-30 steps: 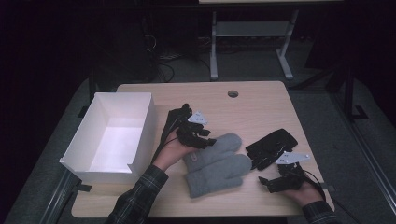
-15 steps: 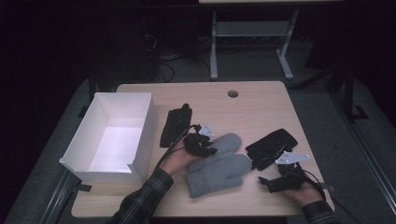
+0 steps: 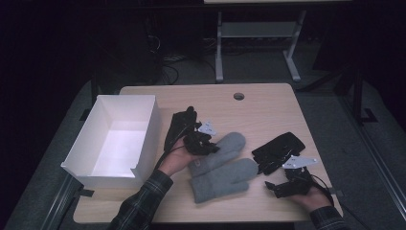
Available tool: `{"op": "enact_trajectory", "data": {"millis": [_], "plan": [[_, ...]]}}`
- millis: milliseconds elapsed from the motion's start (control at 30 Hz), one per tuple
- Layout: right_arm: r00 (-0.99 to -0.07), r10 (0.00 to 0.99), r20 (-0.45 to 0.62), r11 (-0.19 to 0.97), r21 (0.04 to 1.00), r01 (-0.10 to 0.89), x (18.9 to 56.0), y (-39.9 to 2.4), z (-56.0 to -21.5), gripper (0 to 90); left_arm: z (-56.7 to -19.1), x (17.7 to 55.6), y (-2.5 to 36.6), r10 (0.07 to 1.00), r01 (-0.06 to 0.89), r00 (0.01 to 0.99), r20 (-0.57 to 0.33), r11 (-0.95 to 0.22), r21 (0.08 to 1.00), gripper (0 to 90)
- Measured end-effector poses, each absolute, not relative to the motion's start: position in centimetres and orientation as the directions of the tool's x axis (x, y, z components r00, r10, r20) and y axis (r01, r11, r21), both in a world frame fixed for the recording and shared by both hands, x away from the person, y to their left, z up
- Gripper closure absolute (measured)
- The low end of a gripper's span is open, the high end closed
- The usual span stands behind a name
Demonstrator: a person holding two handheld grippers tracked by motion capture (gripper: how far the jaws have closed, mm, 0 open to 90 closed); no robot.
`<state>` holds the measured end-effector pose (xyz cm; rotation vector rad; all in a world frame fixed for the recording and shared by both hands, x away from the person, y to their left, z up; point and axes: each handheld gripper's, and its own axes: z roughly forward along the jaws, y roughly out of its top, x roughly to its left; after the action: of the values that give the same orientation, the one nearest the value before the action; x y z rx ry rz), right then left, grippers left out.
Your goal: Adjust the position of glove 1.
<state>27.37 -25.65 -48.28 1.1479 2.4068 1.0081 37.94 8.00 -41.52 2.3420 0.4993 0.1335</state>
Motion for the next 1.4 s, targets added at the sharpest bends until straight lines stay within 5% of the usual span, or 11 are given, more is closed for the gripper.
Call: {"op": "enact_trajectory", "data": {"millis": [500,1200,1367,1400], "plan": [[-0.641,0.767,0.036,0.438,0.700,0.563,27.4,-25.7,-48.3,0.0,-36.8,35.2,9.8,0.389,0.362,0.913,-0.121,-0.638,0.680,84.6],[-0.641,0.767,0.036,0.438,0.700,0.564,27.4,-25.7,-48.3,0.0,-40.2,31.7,5.4,0.303,0.326,0.941,-0.149,-0.700,0.635,84.1],[-0.641,0.767,0.037,0.438,0.700,0.564,27.4,-25.7,-48.3,0.0,-40.5,31.8,5.4,0.305,0.324,0.941,-0.148,-0.683,0.655,78.4],[-0.643,0.765,0.038,0.441,0.697,0.565,27.4,-25.7,-48.2,0.0,-40.3,31.8,5.7,0.295,0.317,0.943,-0.151,-0.664,0.678,70.0]]}}
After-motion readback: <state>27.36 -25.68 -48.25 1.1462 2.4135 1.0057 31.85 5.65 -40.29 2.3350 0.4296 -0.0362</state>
